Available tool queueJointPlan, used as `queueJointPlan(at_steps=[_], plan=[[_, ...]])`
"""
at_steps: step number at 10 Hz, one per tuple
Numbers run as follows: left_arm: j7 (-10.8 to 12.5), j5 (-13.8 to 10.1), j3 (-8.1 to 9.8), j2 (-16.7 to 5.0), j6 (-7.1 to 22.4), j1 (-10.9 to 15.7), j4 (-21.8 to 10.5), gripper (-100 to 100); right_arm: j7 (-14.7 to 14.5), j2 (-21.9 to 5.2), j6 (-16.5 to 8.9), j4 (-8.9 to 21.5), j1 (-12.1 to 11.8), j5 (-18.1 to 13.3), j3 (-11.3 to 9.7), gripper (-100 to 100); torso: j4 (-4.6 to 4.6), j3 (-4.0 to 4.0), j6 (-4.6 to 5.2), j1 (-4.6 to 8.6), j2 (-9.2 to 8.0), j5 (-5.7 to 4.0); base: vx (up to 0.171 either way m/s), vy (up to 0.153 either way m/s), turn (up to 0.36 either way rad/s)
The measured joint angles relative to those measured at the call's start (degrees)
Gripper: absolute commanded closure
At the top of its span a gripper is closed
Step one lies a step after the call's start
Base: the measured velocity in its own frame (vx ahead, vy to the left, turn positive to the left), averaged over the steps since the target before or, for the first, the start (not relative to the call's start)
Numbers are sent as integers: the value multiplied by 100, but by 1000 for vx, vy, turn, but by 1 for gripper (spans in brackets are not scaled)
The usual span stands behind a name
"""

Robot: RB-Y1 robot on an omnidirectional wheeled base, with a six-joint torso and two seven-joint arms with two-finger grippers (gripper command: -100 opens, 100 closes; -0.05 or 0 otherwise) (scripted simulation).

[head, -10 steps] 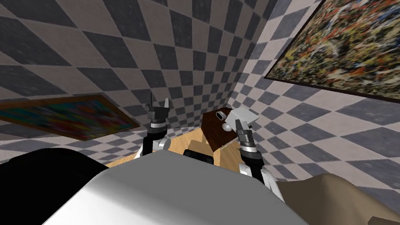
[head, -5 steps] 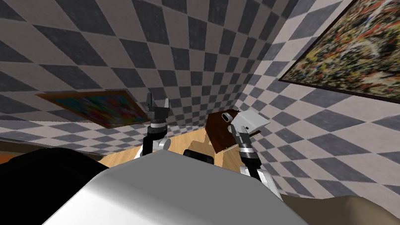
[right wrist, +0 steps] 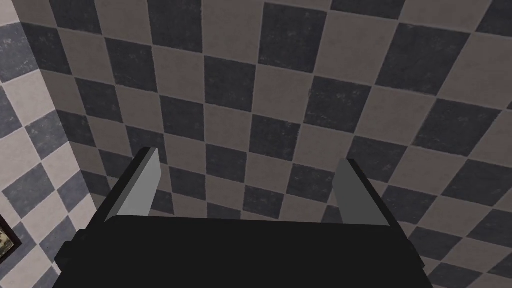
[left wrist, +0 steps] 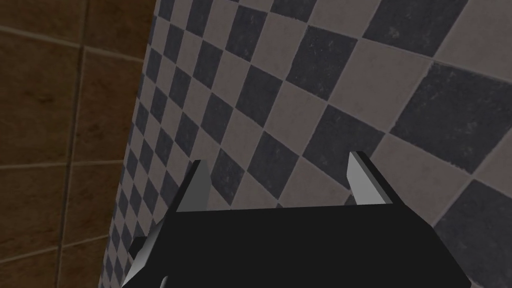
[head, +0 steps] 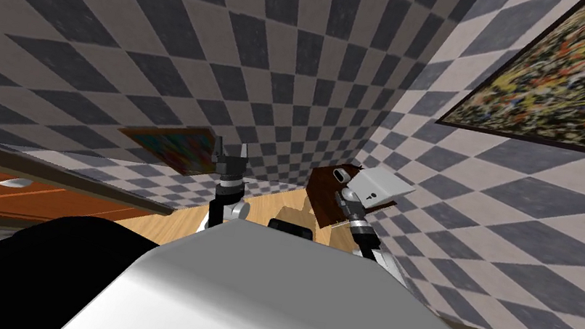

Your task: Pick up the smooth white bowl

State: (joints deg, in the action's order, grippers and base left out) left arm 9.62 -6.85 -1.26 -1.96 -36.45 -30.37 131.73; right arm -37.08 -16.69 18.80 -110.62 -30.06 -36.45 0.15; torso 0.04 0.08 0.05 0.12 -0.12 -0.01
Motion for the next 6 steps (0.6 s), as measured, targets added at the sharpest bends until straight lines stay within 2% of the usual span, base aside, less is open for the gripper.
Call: queueJointPlan(at_steps=[3,4,5,6], plan=[[0,0,0,0,0,1,0,0,-326,-184,-268,293,-121,-427,14,-100,-1,-3,-3,2,5,0,-5,3,183],[0,0,0,0,0,0,0,0,-428,-191,-319,435,-90,-527,20,-100,-2,-4,1,4,7,-1,2,1,334],[0,0,0,0,0,1,0,0,-574,-228,-377,642,-89,-690,32,-100,-2,-5,-4,5,9,-2,10,-15,431],[0,0,0,0,0,0,0,0,-775,-281,-473,936,-49,-870,40,-100,-3,-7,-3,11,13,-3,13,-23,87]])
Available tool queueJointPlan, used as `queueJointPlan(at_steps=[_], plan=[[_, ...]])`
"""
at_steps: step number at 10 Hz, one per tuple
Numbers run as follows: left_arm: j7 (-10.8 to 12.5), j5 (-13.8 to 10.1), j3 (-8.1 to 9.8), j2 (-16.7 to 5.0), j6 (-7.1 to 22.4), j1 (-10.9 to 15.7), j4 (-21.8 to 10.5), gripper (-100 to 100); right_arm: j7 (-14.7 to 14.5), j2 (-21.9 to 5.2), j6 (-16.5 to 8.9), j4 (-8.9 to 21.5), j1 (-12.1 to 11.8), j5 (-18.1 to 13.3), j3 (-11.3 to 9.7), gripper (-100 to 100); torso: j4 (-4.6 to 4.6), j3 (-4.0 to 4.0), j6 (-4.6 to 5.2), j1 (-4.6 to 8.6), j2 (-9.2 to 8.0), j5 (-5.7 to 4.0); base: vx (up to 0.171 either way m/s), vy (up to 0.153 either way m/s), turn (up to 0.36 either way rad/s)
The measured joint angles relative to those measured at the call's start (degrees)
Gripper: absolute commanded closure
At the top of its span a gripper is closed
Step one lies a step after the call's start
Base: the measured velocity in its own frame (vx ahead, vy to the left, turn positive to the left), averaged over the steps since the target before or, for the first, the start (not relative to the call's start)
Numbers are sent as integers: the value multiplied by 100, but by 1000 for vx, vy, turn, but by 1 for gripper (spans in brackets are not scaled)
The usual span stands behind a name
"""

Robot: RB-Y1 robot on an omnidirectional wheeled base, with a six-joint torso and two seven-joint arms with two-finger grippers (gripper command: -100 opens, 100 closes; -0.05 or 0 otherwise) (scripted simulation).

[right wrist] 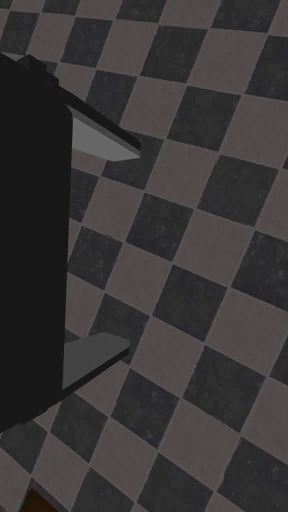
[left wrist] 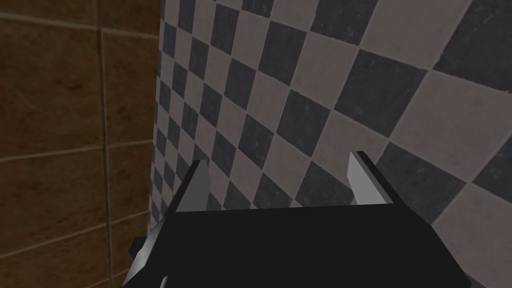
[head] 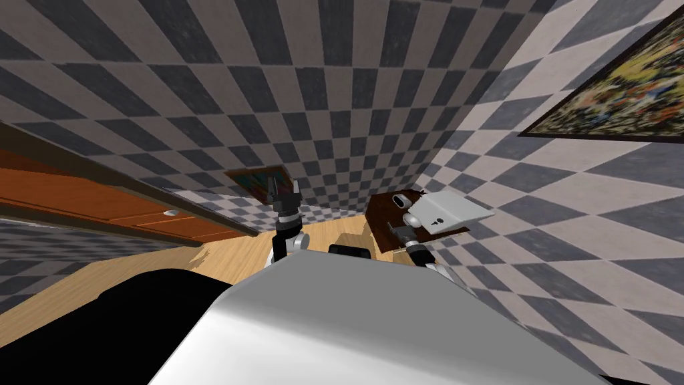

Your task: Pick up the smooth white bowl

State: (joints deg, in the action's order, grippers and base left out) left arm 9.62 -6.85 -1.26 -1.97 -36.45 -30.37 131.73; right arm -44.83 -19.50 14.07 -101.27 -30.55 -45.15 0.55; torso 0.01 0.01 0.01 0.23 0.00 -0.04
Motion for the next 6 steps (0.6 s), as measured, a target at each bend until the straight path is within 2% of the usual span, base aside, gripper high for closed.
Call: queueJointPlan(at_steps=[1,2,3,4,5,6], plan=[[0,0,1,0,0,-2,0,0,-73,-107,-117,32,-51,-113,-16,-100,0,0,7,2,0,0,21,-19,194],[0,0,0,0,0,-1,0,0,-163,-200,-270,154,-77,-282,-52,-100,-1,-2,2,2,3,0,34,-41,358],[0,0,1,0,0,-1,0,0,-393,-157,-329,396,-132,-483,-25,-100,-2,-4,2,9,7,-2,26,-42,176],[0,0,1,0,0,-1,0,0,-473,-267,-452,458,-146,-598,-82,-100,-1,-4,5,9,7,-1,36,-33,282],[0,0,1,0,0,-1,0,0,-599,-298,-506,659,-190,-757,-48,-100,-2,-5,3,8,9,-2,51,-60,420],[0,0,1,-1,0,-1,0,0,-837,-290,-407,976,-271,-929,116,-100,-3,-8,3,18,13,-3,30,-68,110]])
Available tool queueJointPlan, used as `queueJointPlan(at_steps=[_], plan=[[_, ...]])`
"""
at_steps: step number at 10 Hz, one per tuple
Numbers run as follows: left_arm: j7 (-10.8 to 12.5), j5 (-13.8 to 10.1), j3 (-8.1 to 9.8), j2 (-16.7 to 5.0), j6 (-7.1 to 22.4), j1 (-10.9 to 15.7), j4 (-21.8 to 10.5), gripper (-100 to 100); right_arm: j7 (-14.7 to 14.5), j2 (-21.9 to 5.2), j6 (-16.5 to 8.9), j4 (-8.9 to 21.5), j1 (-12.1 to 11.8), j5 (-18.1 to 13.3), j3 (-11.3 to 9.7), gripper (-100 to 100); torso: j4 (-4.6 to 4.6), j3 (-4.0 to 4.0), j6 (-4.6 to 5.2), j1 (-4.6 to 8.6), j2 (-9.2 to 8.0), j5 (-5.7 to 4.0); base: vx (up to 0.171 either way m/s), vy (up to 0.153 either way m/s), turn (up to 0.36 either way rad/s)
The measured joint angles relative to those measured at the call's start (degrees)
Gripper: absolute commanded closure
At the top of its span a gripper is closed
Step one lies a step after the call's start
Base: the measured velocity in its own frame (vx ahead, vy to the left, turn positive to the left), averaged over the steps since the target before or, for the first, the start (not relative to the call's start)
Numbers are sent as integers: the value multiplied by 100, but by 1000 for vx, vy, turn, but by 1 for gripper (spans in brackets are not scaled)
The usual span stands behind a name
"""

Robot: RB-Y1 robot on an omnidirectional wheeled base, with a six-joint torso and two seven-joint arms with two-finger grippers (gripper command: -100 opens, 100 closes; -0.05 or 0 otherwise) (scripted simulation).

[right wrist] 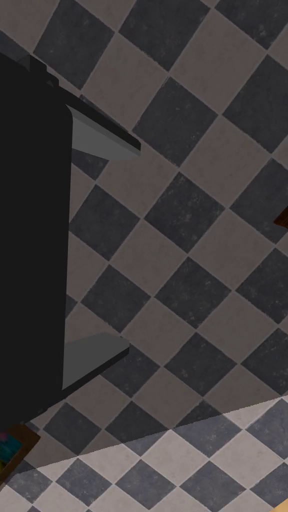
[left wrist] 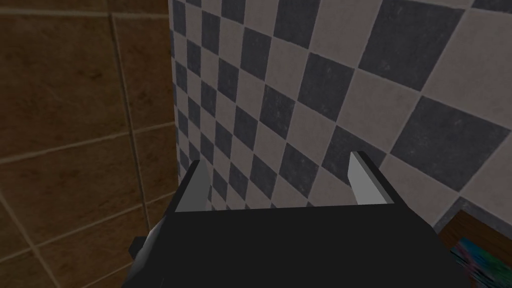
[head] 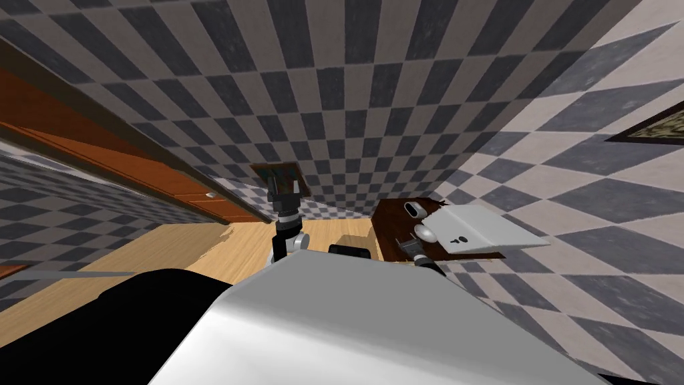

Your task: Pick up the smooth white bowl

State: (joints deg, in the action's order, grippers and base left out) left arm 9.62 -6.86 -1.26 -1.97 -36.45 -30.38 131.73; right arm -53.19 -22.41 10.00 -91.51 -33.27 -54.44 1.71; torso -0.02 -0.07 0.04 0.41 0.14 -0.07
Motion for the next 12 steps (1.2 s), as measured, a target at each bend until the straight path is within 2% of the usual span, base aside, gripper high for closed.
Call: queueJointPlan(at_steps=[1,2,3,4,5,6,7,9,10,11,12], plan=[[0,0,1,0,0,-1,0,0,-57,-129,-76,63,-2,-82,-72,-100,0,1,5,1,-3,-1,5,-33,-39],[0,0,1,0,0,-1,0,0,-19,-207,-225,45,10,-111,-156,-100,2,5,5,-11,-10,1,21,-34,247],[0,0,0,0,0,0,0,0,-86,-247,-339,187,-3,-231,-184,-100,2,4,0,-11,-7,2,53,-66,410],[0,0,0,0,0,0,0,0,-117,-473,-589,274,-56,-369,-345,-100,0,-1,-1,0,2,0,40,-81,116],[0,0,1,0,0,-2,0,0,-210,-446,-612,430,-67,-460,-279,-100,-1,-1,7,4,1,-2,54,-85,196],[0,0,1,0,0,-1,0,0,-410,-344,-486,762,-40,-617,-132,-100,-1,-3,2,7,6,-3,32,-72,105],[0,0,1,0,0,-1,0,0,-460,-444,-543,782,-84,-657,-197,-100,0,-1,5,2,1,-1,23,-87,333],[0,0,1,-1,0,-1,0,0,-457,-798,-941,972,-173,-814,-476,-100,0,-2,3,22,3,-4,43,-136,243],[0,0,1,-1,0,-1,0,0,-595,-788,-949,1235,-185,-982,-413,-100,0,-2,2,28,3,-7,41,-176,274],[0,0,2,-1,0,-1,0,0,-710,-852,-1009,1480,-195,-1103,-468,-100,-1,-3,3,40,5,-9,62,-196,275],[0,0,2,-1,0,-1,0,0,-651,-1226,-1246,1455,-382,-1039,-739,-100,-2,-6,3,49,11,-9,62,-143,62]])
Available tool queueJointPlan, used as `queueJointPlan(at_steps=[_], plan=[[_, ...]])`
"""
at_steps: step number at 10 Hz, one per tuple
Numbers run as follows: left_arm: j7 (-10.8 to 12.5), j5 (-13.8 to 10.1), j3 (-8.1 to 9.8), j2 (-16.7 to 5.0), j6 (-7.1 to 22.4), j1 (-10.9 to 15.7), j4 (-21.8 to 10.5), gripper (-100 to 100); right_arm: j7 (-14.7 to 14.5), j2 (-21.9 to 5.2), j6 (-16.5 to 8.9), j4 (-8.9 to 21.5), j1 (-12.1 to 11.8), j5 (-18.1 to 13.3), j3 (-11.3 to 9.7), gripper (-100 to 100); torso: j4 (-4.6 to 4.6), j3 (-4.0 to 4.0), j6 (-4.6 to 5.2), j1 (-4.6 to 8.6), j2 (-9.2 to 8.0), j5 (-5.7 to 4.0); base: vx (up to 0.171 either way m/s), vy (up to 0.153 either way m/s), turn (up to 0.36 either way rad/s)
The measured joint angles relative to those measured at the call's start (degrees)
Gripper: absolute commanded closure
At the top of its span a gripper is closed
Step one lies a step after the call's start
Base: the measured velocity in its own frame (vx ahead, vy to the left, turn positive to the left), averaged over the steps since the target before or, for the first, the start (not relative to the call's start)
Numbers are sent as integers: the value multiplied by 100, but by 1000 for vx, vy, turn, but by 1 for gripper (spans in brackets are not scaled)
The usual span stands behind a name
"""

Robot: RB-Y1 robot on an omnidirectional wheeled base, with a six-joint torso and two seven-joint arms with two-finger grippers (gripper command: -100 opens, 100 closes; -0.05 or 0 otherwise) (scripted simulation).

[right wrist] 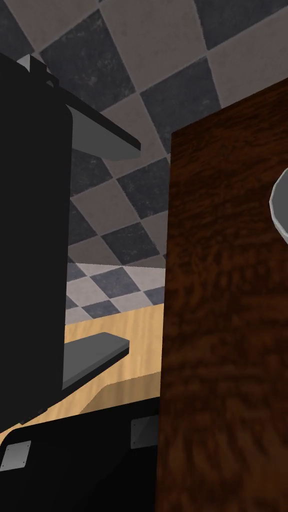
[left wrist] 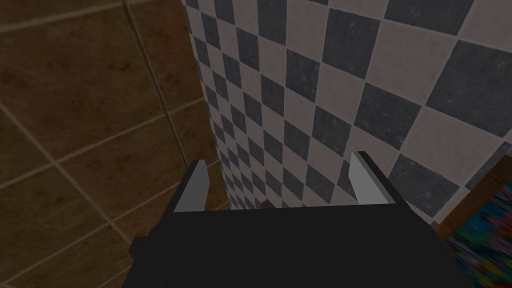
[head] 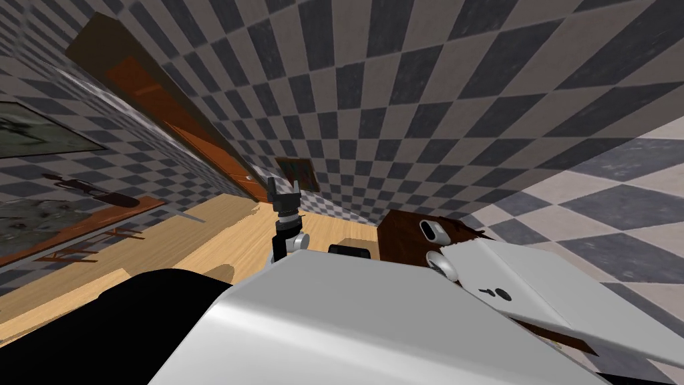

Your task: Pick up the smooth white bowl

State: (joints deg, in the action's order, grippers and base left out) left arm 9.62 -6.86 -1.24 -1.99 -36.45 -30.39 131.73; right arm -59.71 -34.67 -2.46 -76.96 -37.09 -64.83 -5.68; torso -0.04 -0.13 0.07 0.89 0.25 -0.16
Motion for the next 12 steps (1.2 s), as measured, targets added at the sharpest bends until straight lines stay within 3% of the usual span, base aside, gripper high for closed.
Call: queueJointPlan(at_steps=[2,3,5,6,9,10,11,12], plan=[[0,0,-1,1,0,-1,0,0,-123,145,-16,158,-23,-150,97,-100,0,0,4,-55,-1,7,34,-47,45],[0,0,-1,1,0,0,0,0,-145,27,-65,200,-87,-131,7,-100,1,2,1,-57,-3,11,23,-57,89],[0,0,-1,1,0,0,0,0,-272,222,63,469,-117,-417,212,-100,1,3,2,-52,-6,9,38,-108,166],[0,0,0,1,0,0,0,0,-383,352,229,693,-149,-638,427,-100,1,0,1,-31,0,5,35,-119,64],[0,0,-1,1,0,0,0,0,-328,60,-42,767,-168,-474,29,-100,2,4,3,-57,-6,10,17,-71,76],[0,0,-1,1,0,0,0,0,-354,99,-43,894,-197,-569,23,-100,2,4,2,-44,-7,7,13,-143,132],[0,0,0,1,0,0,0,0,-360,28,-91,980,-225,-544,-115,-100,2,4,3,-29,-8,4,90,-181,154],[0,0,0,0,0,-1,0,0,-418,320,155,1263,-255,-942,225,-100,-1,-6,3,-16,12,0,69,-130,49]])
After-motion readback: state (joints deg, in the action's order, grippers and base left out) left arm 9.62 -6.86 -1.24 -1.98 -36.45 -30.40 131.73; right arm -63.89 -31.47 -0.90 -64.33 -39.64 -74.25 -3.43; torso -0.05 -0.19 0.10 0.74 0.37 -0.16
